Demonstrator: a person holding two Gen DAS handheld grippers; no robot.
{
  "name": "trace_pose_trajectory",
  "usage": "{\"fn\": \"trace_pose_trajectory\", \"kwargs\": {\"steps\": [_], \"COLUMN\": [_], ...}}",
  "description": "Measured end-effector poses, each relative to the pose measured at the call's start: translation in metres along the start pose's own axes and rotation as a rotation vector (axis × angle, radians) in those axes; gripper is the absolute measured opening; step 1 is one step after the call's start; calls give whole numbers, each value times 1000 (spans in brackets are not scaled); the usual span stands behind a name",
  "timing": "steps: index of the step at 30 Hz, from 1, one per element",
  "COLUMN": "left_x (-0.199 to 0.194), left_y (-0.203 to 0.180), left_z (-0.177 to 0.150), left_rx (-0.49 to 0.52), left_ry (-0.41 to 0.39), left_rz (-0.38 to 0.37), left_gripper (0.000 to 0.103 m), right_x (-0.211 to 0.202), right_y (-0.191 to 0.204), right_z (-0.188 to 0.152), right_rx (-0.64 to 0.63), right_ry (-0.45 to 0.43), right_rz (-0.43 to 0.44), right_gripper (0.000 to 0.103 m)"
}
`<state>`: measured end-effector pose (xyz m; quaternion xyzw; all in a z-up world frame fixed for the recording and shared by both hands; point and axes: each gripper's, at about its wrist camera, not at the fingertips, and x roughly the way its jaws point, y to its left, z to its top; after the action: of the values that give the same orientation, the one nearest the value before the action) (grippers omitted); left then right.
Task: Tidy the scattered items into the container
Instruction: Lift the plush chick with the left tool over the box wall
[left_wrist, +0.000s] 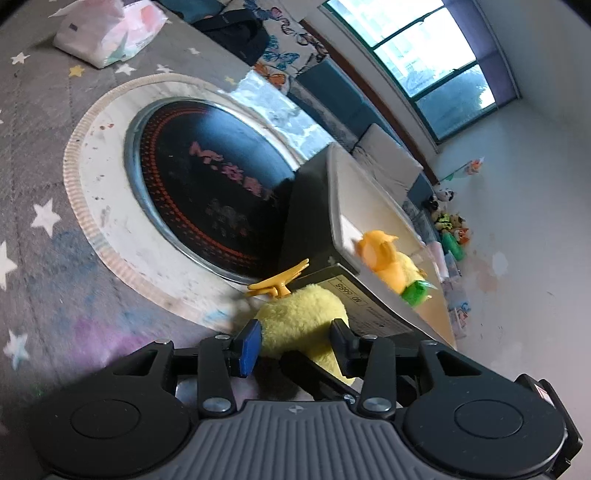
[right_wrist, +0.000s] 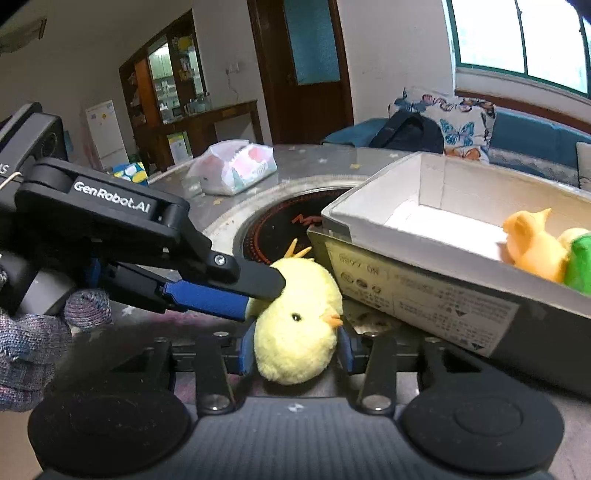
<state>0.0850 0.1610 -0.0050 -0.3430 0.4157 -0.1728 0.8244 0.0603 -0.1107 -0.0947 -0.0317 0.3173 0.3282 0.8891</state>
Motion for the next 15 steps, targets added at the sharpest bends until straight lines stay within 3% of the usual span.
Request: {"fn": "trace_pose_trajectory", "kwargs": {"steps": [7, 15], "left_x": [-9, -19], "left_y": [-28, -38], "left_z": [-5, -12], "left_rx": [33, 37], "left_ry": [-6, -31], "left_rz": [-52, -38], "left_gripper": [44, 44], "right_x": [-42, -56], "right_y": [-3, -4], "right_z": [5, 6], "right_rx": [-27, -30], "right_ry": [-55, -80], "right_rz": [-16, -2], "right_gripper": [42, 42]}}
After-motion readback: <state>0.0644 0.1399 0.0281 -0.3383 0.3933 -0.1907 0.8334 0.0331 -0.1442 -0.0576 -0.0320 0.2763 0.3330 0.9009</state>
